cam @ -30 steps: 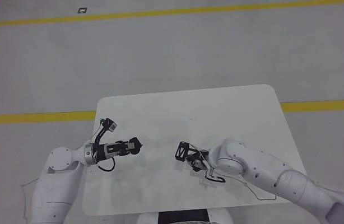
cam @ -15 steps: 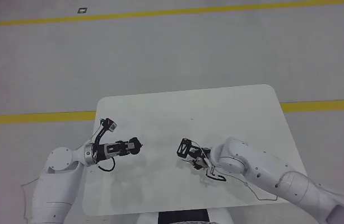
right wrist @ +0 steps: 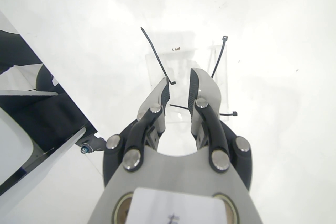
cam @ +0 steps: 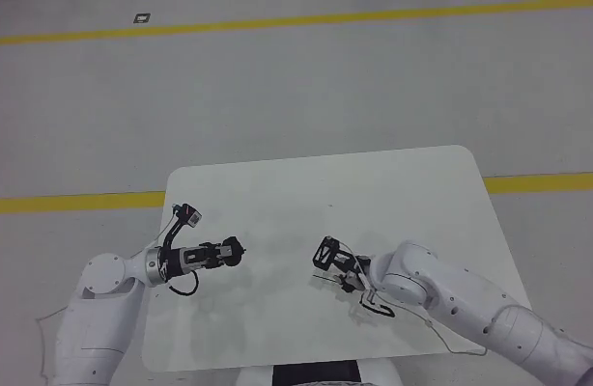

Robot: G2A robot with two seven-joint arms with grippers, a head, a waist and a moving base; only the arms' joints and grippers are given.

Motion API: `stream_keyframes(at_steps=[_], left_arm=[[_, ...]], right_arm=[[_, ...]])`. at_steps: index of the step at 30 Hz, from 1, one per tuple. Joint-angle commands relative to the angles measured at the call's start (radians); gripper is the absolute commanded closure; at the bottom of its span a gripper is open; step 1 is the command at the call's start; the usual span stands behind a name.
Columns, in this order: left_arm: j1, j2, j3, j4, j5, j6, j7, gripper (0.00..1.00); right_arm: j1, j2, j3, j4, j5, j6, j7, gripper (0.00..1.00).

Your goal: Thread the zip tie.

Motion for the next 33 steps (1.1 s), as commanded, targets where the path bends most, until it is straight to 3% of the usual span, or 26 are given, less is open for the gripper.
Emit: stream_keyframes(at_steps=[1, 2, 4, 16, 23, 24, 25, 27, 31, 33], left_arm=[[0.000, 0.000, 0.000, 0.000, 0.000, 0.000, 0.000, 1.00], [0.000, 0.000, 0.000, 0.000, 0.000, 0.000, 0.000, 1.00], [0.000, 0.000, 0.000, 0.000, 0.000, 0.000, 0.000, 1.00], [0.000, 0.000, 0.000, 0.000, 0.000, 0.000, 0.000, 1.00], [0.000, 0.000, 0.000, 0.000, 0.000, 0.000, 0.000, 1.00], [0.000, 0.000, 0.000, 0.000, 0.000, 0.000, 0.000, 1.00], [0.000, 0.000, 0.000, 0.000, 0.000, 0.000, 0.000, 1.00], [0.000, 0.000, 0.000, 0.000, 0.000, 0.000, 0.000, 1.00], [0.000, 0.000, 0.000, 0.000, 0.000, 0.000, 0.000, 1.00], [0.000, 0.000, 0.000, 0.000, 0.000, 0.000, 0.000, 1.00]], right_arm=[[-0.010, -0.002, 0.002, -0.017, -0.027, 0.025, -0.016, 0.80], [-0.016, -0.003, 0.003, -0.027, -0.041, 0.032, -0.023, 0.64], [-0.020, -0.003, 0.003, -0.033, -0.051, 0.035, -0.030, 0.00], [-0.023, -0.003, 0.004, -0.038, -0.063, 0.030, -0.044, 0.00], [-0.049, -0.005, 0.024, -0.116, -0.143, 0.126, 0.045, 0.00], [-0.053, -0.004, 0.025, -0.124, -0.160, 0.140, 0.064, 0.10], [-0.059, -0.005, 0.024, -0.135, -0.179, 0.154, 0.090, 0.31], [-0.067, -0.007, 0.026, -0.143, -0.194, 0.176, 0.116, 0.53], [-0.079, -0.013, 0.027, -0.146, -0.210, 0.196, 0.146, 0.65], [-0.085, -0.017, 0.030, -0.148, -0.224, 0.220, 0.156, 0.63]])
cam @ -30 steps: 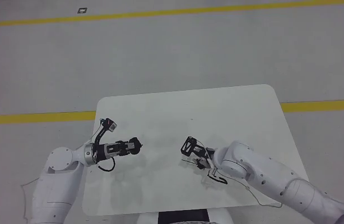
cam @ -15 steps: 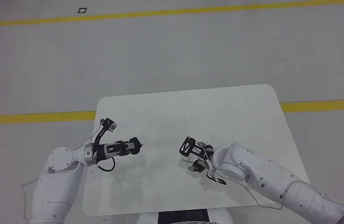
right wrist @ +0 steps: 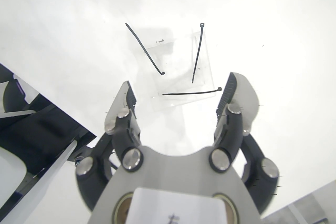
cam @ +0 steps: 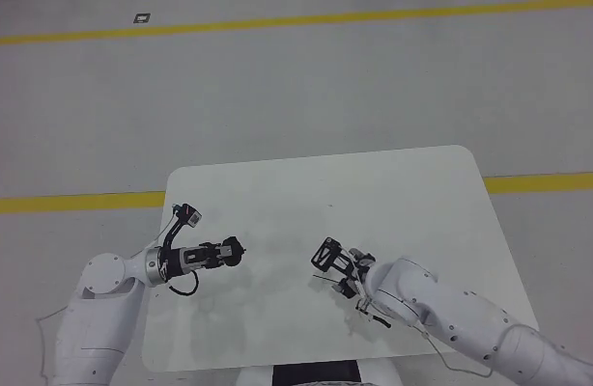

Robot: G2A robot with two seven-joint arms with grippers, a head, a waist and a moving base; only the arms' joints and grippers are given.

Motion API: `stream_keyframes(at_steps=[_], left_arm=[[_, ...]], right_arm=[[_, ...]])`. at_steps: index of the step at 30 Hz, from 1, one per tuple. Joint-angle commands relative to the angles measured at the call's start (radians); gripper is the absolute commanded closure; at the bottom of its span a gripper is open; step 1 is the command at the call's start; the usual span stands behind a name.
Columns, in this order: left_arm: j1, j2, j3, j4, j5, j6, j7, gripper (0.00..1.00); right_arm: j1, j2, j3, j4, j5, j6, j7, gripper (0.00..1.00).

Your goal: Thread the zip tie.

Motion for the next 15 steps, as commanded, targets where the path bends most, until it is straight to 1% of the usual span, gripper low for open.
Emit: stream_keyframes(at_steps=[1, 5, 9, 11, 15], left_arm=[[0.000, 0.000, 0.000, 0.000, 0.000, 0.000, 0.000, 1.00], [0.000, 0.000, 0.000, 0.000, 0.000, 0.000, 0.000, 1.00], [0.000, 0.000, 0.000, 0.000, 0.000, 0.000, 0.000, 1.00], [0.000, 0.000, 0.000, 0.000, 0.000, 0.000, 0.000, 1.00], [0.000, 0.000, 0.000, 0.000, 0.000, 0.000, 0.000, 1.00]], right_arm=[[-0.006, -0.004, 0.002, -0.003, -0.013, 0.025, 0.008, 0.62], [-0.020, -0.013, -0.002, -0.004, -0.043, 0.061, 0.018, 0.62], [-0.026, -0.028, -0.020, 0.010, -0.080, 0.088, 0.032, 0.65], [-0.025, -0.036, -0.028, 0.018, -0.087, 0.093, 0.033, 0.67], [-0.017, -0.055, -0.044, 0.039, -0.100, 0.099, 0.035, 0.67]])
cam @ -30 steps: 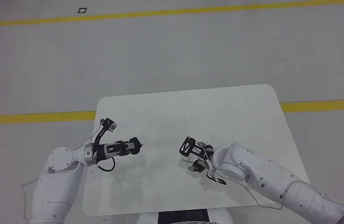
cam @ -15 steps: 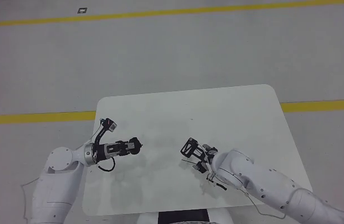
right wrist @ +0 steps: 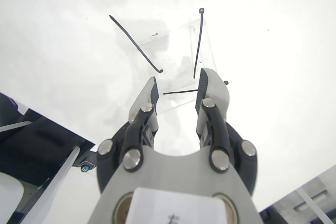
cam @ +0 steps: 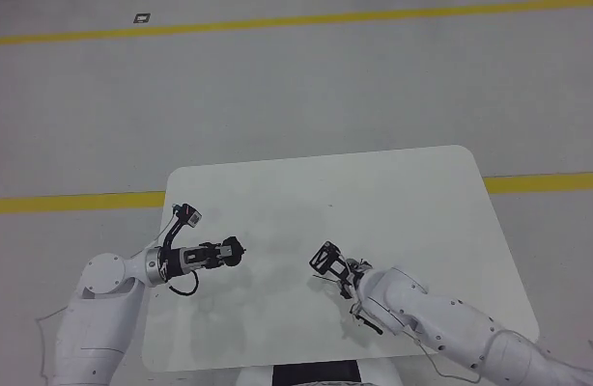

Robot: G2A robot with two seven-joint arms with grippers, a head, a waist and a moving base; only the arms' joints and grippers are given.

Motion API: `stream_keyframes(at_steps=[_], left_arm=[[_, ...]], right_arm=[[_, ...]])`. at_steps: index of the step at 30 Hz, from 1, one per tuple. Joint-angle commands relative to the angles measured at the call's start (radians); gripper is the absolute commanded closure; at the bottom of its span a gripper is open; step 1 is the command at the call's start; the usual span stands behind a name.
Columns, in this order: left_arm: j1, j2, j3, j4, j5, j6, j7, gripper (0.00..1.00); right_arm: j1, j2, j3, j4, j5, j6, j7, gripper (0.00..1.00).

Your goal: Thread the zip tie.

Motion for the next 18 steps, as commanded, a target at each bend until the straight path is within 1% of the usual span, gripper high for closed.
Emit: stream_keyframes(at_steps=[1, 7, 15, 18], left_arm=[[0.000, 0.000, 0.000, 0.000, 0.000, 0.000, 0.000, 1.00], [0.000, 0.000, 0.000, 0.000, 0.000, 0.000, 0.000, 1.00], [0.000, 0.000, 0.000, 0.000, 0.000, 0.000, 0.000, 1.00], [0.000, 0.000, 0.000, 0.000, 0.000, 0.000, 0.000, 1.00]], right_arm=[[0.006, -0.010, -0.007, 0.012, -0.008, 0.003, 0.002, 0.67], [0.024, -0.040, -0.028, 0.051, -0.040, 0.024, 0.015, 0.68], [0.042, -0.080, -0.044, 0.102, -0.067, 0.049, 0.031, 0.77], [0.045, -0.092, -0.047, 0.119, -0.076, 0.053, 0.038, 0.77]])
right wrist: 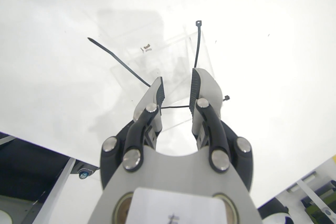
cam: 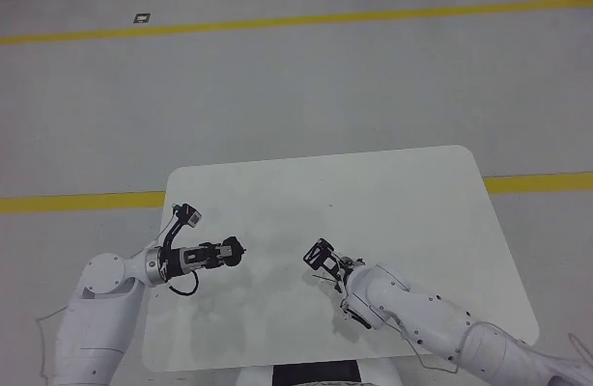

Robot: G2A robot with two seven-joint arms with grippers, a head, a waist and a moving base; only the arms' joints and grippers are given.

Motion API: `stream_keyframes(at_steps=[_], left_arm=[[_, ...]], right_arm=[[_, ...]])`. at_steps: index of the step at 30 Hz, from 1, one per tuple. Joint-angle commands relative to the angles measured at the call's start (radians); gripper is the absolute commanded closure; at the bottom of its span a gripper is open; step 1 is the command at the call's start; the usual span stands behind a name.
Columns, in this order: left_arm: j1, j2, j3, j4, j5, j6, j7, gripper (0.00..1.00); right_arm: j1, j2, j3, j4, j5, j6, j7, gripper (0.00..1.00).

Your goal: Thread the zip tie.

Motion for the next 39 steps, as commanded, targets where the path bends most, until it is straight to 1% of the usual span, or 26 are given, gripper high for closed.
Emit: stream_keyframes(at_steps=[1, 10, 19, 23, 27, 29, 32, 34, 39], left_arm=[[0.000, 0.000, 0.000, 0.000, 0.000, 0.000, 0.000, 1.00], [0.000, 0.000, 0.000, 0.000, 0.000, 0.000, 0.000, 1.00], [0.000, 0.000, 0.000, 0.000, 0.000, 0.000, 0.000, 1.00], [0.000, 0.000, 0.000, 0.000, 0.000, 0.000, 0.000, 1.00], [0.000, 0.000, 0.000, 0.000, 0.000, 0.000, 0.000, 1.00], [0.000, 0.000, 0.000, 0.000, 0.000, 0.000, 0.000, 1.00], [0.000, 0.000, 0.000, 0.000, 0.000, 0.000, 0.000, 1.00], [0.000, 0.000, 0.000, 0.000, 0.000, 0.000, 0.000, 1.00], [0.000, 0.000, 0.000, 0.000, 0.000, 0.000, 0.000, 1.00]], right_arm=[[0.001, -0.008, -0.001, 0.010, -0.005, 0.002, 0.004, 0.76], [-0.001, -0.039, -0.004, 0.042, -0.061, 0.024, 0.033, 0.73], [-0.007, -0.065, 0.009, 0.077, -0.071, 0.015, 0.038, 0.73], [-0.007, -0.076, 0.018, 0.094, -0.069, 0.009, 0.039, 0.76], [-0.009, -0.087, 0.028, 0.106, -0.067, -0.001, 0.036, 0.83], [-0.011, -0.091, 0.033, 0.110, -0.067, -0.005, 0.035, 0.91], [-0.018, -0.094, 0.044, 0.106, -0.074, -0.011, 0.035, 0.94], [-0.027, -0.095, 0.054, 0.100, -0.081, -0.015, 0.037, 0.99], [-0.051, -0.093, 0.084, 0.083, -0.091, -0.027, 0.027, 1.00]])
